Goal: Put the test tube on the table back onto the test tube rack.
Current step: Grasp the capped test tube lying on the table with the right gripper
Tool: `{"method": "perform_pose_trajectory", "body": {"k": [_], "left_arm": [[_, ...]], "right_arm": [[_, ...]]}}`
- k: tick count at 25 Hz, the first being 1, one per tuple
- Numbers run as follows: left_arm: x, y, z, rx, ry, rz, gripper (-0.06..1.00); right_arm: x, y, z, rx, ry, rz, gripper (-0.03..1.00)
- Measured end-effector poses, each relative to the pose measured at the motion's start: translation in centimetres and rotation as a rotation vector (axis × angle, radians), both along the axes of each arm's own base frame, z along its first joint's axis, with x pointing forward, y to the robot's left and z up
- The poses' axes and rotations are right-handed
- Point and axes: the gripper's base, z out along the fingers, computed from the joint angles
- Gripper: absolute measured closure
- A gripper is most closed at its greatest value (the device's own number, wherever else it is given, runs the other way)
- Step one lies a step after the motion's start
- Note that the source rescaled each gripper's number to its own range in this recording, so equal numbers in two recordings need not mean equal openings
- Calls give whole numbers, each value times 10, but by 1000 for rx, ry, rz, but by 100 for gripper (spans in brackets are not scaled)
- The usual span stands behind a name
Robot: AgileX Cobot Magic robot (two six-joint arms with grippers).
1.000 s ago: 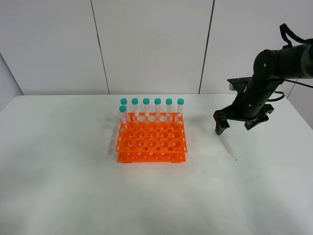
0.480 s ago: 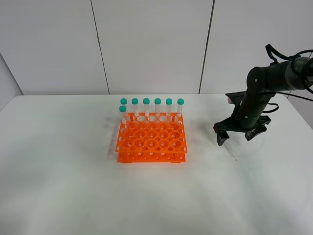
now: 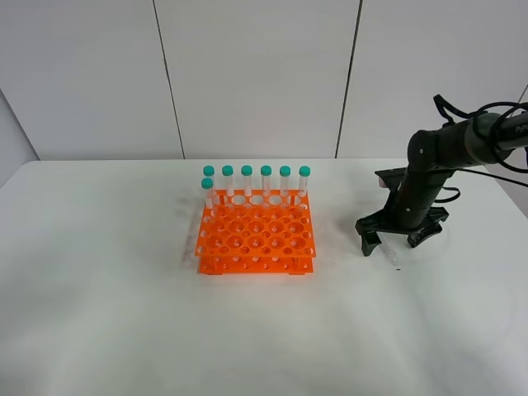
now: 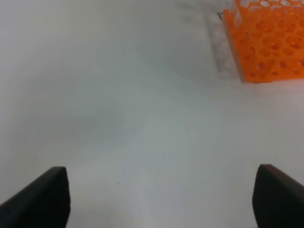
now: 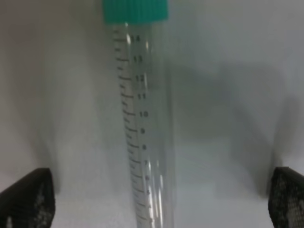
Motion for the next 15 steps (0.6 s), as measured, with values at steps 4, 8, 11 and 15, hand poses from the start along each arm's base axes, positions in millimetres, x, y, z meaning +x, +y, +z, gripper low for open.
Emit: {"method": "perform_pose_trajectory", "body": {"k": [4, 8, 11, 15], "left_arm": [[0, 0, 0, 0, 0, 0, -6], [0, 0, 0, 0, 0, 0, -6], [0, 0, 0, 0, 0, 0, -6], [0, 0, 0, 0, 0, 0, -6]], "right_arm": [[0, 0, -1, 2, 0, -2, -3], [0, 0, -1, 1, 2, -1, 1], [0, 0, -1, 1, 7, -2, 10], [-2, 0, -1, 1, 20, -2, 40]]}}
